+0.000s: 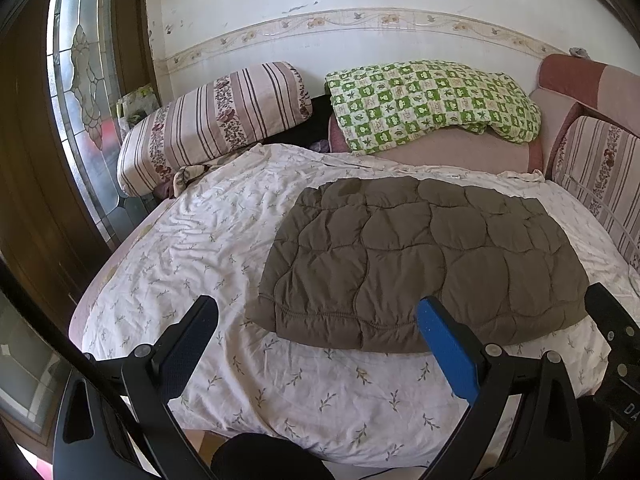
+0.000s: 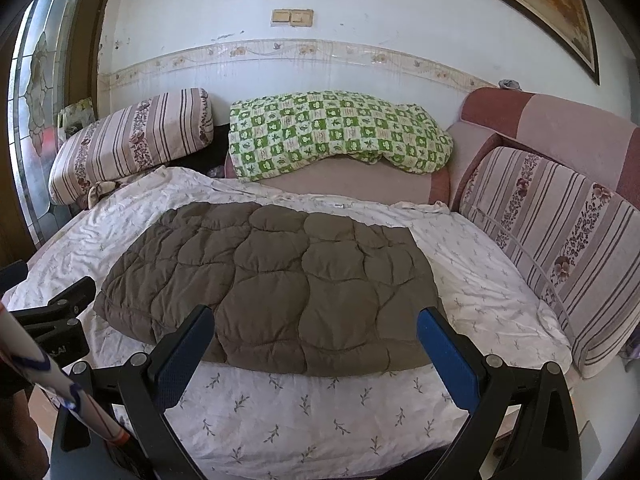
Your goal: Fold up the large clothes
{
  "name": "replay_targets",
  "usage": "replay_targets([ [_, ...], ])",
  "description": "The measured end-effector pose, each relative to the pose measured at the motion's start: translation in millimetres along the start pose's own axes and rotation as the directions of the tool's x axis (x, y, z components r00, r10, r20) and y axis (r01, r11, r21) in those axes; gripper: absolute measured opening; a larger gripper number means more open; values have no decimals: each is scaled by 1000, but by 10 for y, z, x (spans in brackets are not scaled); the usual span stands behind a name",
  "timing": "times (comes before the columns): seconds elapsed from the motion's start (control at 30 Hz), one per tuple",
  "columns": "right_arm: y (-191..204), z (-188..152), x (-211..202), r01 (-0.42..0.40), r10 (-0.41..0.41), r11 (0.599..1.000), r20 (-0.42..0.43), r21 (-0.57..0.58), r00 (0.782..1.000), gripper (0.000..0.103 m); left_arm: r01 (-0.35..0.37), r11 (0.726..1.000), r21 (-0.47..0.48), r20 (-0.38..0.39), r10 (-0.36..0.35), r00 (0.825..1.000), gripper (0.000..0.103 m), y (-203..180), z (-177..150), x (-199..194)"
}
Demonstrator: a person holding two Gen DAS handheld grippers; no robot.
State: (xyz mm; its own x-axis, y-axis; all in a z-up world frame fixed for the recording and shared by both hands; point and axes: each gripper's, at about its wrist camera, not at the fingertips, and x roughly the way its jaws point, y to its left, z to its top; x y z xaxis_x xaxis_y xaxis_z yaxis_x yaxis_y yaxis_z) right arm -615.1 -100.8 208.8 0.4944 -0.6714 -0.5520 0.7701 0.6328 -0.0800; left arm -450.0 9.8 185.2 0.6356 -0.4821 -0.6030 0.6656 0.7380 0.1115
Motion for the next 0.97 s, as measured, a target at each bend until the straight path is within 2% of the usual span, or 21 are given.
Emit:
replay_targets([
  [0.57, 4, -25, -26, 7, -7, 1000, 6, -7, 1000, 103, -4, 1000, -4, 21, 5, 1000, 99, -26, 61, -121],
  [0.97, 5, -27, -466, 9, -9, 1000, 65, -10, 998, 103, 6, 1000, -20, 109, -3, 994, 99, 36, 51, -544],
])
